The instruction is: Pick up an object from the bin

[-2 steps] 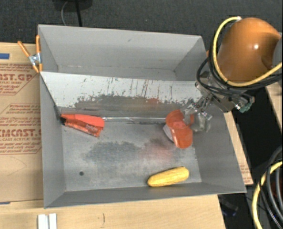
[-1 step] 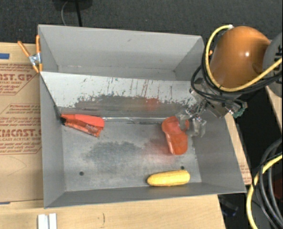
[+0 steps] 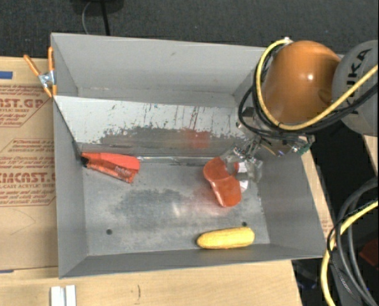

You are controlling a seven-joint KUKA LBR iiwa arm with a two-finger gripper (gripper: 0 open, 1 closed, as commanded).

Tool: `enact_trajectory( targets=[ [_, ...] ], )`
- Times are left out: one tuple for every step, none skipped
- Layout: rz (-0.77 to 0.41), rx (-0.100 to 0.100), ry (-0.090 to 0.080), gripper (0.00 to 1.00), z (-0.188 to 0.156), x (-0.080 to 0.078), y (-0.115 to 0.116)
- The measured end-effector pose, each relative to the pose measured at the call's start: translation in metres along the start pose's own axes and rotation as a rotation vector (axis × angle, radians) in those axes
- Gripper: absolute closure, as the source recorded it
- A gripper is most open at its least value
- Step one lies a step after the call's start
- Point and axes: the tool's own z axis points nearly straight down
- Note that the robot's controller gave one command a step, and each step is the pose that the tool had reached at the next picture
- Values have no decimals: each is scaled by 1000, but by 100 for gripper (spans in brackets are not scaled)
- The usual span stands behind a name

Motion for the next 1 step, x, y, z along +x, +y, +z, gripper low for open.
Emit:
enact_trajectory(
  targets=[
    [-324,-15,2,100,17,9,9]
  ],
)
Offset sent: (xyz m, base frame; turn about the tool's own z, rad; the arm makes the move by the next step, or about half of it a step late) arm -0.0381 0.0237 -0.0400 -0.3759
